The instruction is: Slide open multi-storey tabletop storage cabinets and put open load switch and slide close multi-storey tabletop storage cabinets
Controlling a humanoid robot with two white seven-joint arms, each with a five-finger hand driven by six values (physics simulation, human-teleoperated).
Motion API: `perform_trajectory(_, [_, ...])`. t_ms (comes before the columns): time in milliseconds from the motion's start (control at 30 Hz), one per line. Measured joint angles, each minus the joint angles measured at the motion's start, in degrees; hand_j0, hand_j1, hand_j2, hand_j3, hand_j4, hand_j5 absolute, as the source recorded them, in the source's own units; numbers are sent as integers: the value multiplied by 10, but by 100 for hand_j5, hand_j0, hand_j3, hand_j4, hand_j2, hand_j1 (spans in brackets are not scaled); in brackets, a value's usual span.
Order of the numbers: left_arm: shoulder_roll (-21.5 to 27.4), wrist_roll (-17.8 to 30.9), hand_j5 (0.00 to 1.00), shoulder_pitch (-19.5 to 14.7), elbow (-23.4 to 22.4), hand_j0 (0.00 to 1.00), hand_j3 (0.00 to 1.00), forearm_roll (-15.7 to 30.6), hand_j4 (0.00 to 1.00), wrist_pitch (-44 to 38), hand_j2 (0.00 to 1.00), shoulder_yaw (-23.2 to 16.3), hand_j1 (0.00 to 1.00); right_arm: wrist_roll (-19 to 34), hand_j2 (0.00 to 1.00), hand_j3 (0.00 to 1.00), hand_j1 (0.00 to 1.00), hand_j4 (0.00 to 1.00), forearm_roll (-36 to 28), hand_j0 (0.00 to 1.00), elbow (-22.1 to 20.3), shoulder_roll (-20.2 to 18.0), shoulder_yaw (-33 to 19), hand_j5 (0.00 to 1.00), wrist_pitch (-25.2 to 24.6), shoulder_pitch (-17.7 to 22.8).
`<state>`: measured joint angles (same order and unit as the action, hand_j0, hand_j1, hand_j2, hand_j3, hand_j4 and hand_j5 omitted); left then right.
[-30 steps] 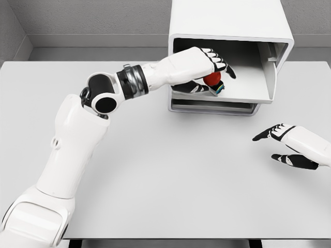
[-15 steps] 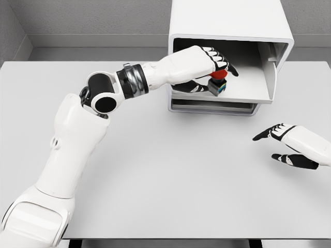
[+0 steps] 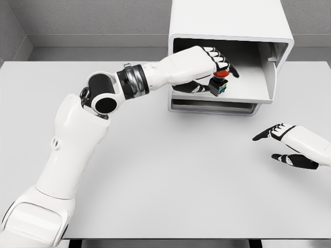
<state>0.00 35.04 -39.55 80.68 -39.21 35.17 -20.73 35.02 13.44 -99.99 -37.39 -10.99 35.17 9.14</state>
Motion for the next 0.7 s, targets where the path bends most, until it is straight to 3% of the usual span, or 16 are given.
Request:
perform_trajectory(433, [0, 0, 71, 14, 34, 71, 71, 0, 71, 0, 71, -8, 71, 0, 73, 73, 73, 73, 0, 73, 1, 0, 0, 73, 0, 0])
perform_trajectory(700, [0, 0, 73, 59, 121, 73, 73, -19, 73, 0, 73, -13, 73, 0, 73, 73, 73, 73, 0, 73, 1, 0, 1, 73, 0, -5])
